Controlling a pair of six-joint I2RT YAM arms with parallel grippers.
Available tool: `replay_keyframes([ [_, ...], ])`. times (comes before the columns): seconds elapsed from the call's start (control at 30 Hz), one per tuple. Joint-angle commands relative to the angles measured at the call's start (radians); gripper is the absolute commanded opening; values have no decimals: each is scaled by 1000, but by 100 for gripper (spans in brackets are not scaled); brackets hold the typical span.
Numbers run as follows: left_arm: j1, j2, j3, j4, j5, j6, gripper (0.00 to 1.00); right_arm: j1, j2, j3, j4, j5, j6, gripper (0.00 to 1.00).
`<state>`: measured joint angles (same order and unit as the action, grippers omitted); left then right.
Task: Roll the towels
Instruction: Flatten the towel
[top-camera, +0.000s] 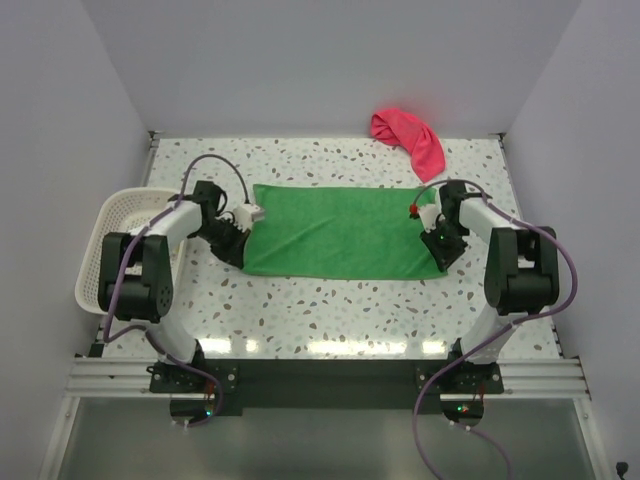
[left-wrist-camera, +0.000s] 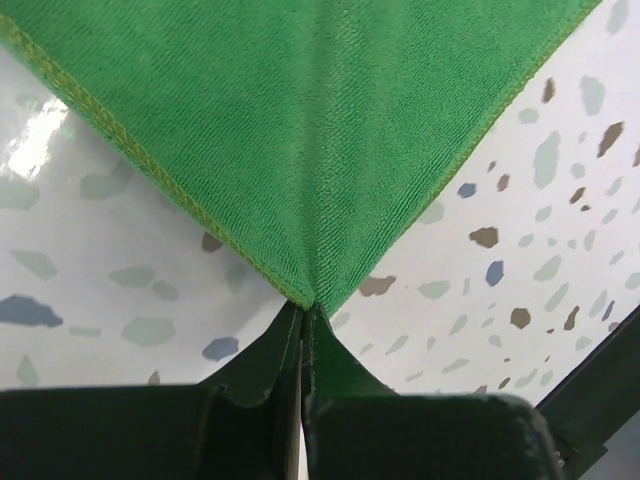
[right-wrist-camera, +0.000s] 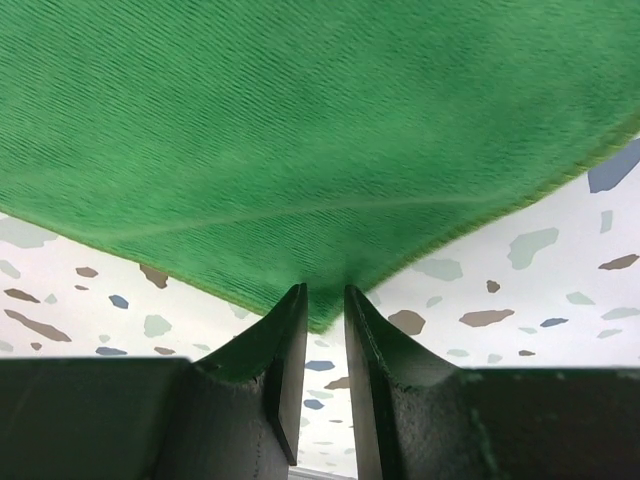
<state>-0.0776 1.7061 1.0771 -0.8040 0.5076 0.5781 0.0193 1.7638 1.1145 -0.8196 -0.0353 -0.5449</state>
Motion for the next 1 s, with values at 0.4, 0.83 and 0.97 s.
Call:
replay_keyframes([
  [0.4, 36, -88, -19, 20, -93, -63, 40, -2, -95, -64, -59, 28, -109, 26],
  [0.83, -66, -50, -28, 115, -84, -84, 29, -2, -113, -35, -52, -28, -84, 26],
  [0.97, -88, 26, -9, 179, -110, -124, 24, -2, -57, -38, -43, -37, -81, 26],
])
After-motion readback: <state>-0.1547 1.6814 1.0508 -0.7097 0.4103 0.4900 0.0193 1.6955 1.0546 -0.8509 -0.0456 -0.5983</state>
